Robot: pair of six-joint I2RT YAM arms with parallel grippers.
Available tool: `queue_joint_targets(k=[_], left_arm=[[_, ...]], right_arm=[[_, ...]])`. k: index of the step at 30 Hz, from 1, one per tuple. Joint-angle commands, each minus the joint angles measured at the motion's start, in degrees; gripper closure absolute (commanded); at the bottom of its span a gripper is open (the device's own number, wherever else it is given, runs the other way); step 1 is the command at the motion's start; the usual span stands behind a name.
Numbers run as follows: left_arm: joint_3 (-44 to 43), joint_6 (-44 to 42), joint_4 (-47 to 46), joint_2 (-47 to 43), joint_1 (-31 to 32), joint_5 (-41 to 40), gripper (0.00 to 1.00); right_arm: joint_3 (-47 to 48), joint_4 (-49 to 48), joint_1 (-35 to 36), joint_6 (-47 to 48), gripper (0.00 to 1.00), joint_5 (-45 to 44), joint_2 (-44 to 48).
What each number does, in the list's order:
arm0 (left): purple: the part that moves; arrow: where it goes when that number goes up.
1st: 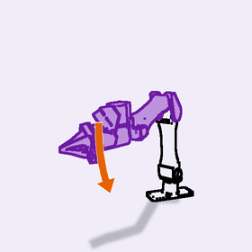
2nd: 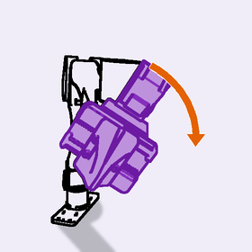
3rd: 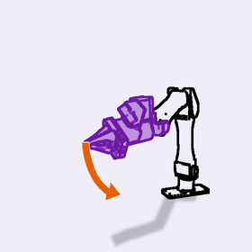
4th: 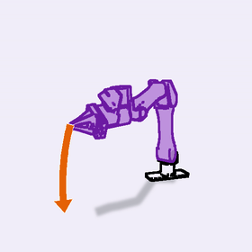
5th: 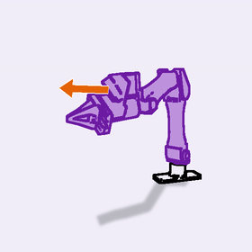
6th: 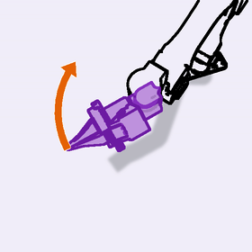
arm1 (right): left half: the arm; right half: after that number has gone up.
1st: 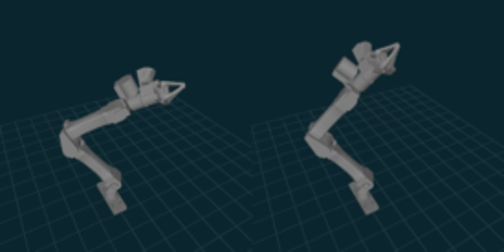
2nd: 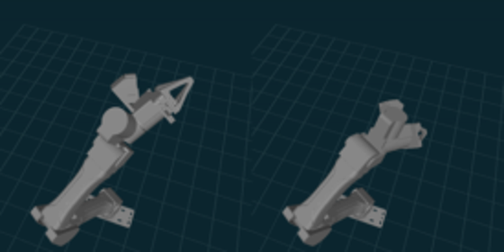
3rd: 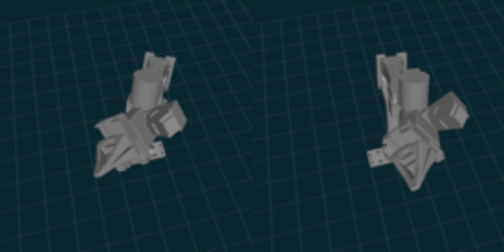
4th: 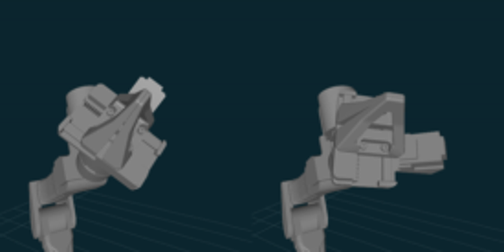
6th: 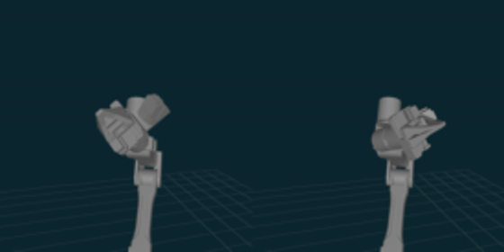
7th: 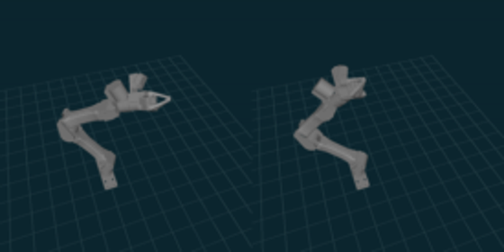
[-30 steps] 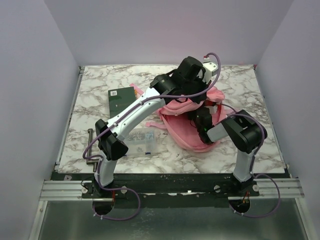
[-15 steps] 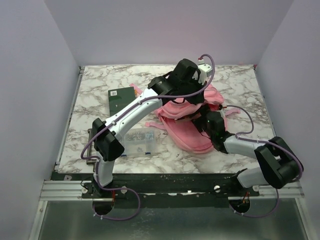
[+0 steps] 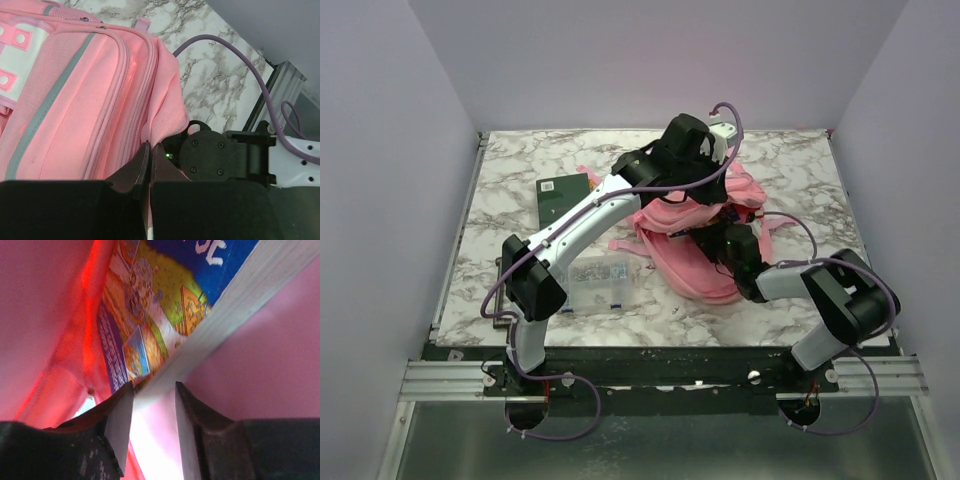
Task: Pack the student bag
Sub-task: Place the book in the student bag.
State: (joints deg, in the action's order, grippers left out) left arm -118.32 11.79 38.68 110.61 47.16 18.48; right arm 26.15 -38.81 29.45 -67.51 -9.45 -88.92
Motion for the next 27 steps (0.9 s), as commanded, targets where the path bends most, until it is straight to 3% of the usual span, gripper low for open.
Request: queue_joint_targets(k=[1,4,7,10,15,20,22,25,27], left_arm=[[-0.48,1.68,-5.32,-2.94,-0.53,2.5,1.0],[0.77,2.47,-5.36,-3.02,-1.05,3.39,1.0],[3.14,2.8,-6.31,-3.87,-2.5,3.49,1.0],[4.96,3.14,-7.45,-3.87,-4.67,4.11,1.0],[5.03,1.03,-7.86,-1.57,-6.37,5.19,1.0],[4.93,2.1,-7.74,0.91,-6.52,7.07,1.0],[5.39,3.04,-7.34,1.24,-6.59,8.49,0.99],[7.98,4.1,-6.97,-0.4,-6.66,9.42,0.74],[11.25,4.29,-7.04,-3.13,-7.13,9.06,0.58]], right_arm=[[3.59,-16.22,0.07,1.54,0.71,-2.39,-7.96],[7.1,-19.96,-0.04,2.48,0.72,-4.46,-12.6],[6.97,-17.0,-0.23,2.46,0.61,-3.27,-11.96],[3.38,-9.89,-0.2,4.18,0.49,-0.95,-5.51],[-2.48,17.39,-0.21,7.69,0.33,-1.12,15.95],[-1.45,44.01,-0.2,10.49,0.31,-1.66,40.48],[-0.41,50.19,-0.29,11.52,0.3,-2.08,49.01],[3.22,53.61,-0.29,17.13,0.25,-0.97,57.78],[7.33,53.42,-0.28,22.01,0.16,0.25,57.44]])
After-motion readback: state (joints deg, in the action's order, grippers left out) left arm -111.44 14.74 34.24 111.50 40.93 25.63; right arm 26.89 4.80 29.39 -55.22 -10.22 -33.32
